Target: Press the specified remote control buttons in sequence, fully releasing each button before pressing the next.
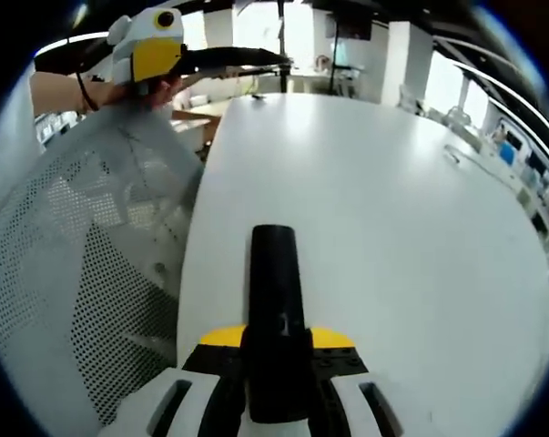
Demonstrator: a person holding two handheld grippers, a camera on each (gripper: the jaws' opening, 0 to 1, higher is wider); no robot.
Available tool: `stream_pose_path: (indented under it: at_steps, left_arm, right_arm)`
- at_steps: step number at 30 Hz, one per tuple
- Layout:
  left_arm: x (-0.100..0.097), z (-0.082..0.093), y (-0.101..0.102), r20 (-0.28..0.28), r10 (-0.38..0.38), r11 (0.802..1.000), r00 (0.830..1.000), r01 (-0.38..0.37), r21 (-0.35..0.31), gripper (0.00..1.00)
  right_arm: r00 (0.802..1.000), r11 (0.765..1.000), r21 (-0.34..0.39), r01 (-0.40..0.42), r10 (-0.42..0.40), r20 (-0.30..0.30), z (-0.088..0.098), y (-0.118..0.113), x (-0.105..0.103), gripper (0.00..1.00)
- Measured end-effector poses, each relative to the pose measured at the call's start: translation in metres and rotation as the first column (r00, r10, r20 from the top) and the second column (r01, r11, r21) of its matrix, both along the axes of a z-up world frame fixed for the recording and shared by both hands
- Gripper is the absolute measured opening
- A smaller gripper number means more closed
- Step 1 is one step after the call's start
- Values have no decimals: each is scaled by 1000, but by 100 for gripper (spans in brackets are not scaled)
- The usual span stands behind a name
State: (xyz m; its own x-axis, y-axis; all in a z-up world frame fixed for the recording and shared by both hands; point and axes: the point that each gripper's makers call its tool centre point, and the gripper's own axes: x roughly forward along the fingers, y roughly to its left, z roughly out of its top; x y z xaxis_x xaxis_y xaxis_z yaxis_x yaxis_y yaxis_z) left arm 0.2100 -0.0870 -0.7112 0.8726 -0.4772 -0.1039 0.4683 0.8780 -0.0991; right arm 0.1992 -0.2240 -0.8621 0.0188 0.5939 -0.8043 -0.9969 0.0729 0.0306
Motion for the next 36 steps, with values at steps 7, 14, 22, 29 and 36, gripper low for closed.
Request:
stream_pose_path:
  at_steps: [7, 14, 22, 29, 36]
  left_arm:
    - [0, -1, 2, -3, 12, 1000, 1000, -12, 8, 100]
    - [-1, -5, 0, -23, -4, 1000, 1000, 4, 17, 100]
    - [-1, -7, 0, -34, -4, 1000, 999, 4, 14, 100]
    - [-1, -10, -1, -49, -9, 1000, 999, 11, 28, 100]
    - [-1, -12, 0, -64, -7, 1000, 998, 9, 30, 99]
  right_arm:
    - [1000, 1000, -5, -11, 11, 5, 0, -1, 4, 21]
    - [999, 999, -11, -31, 31, 18, 0, -1, 9, 21]
    - [996, 997, -40, -70, 71, 45, 0, 0, 17, 21]
    - [996, 995, -56, -80, 82, 45, 0, -2, 25, 21]
    - [996, 995, -60, -81, 84, 41, 0, -2, 27, 21]
